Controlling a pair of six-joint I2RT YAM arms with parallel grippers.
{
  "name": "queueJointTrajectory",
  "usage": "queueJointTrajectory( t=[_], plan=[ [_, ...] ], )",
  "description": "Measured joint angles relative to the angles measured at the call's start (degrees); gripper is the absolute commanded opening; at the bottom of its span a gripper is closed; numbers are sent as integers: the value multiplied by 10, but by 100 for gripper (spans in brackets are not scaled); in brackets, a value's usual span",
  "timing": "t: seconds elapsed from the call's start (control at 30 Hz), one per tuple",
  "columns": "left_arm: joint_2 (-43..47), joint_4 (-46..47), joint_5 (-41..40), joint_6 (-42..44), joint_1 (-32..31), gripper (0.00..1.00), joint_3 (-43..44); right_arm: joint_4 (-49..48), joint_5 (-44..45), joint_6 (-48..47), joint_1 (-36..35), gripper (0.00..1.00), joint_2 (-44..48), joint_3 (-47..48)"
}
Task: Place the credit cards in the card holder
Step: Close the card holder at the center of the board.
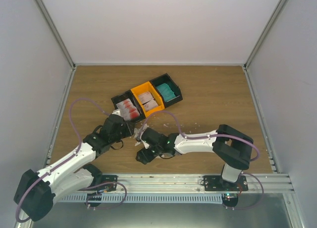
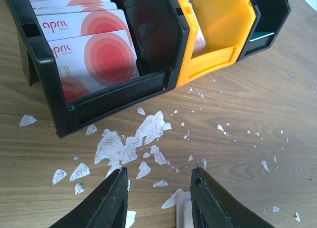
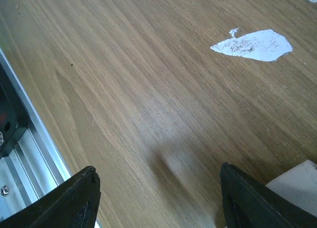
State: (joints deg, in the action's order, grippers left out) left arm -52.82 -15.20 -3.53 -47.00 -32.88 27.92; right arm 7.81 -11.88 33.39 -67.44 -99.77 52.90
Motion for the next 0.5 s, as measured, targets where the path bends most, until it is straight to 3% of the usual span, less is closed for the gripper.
queueJointTrajectory(
  t=[0.27, 0.5],
  plan=[
    [-4, 1, 12, 5, 4, 47, 0, 7, 9, 6, 0, 68, 3, -13],
    [-5, 31, 69, 26, 4, 57, 0, 18, 37, 39, -1, 68, 69, -79]
  ],
)
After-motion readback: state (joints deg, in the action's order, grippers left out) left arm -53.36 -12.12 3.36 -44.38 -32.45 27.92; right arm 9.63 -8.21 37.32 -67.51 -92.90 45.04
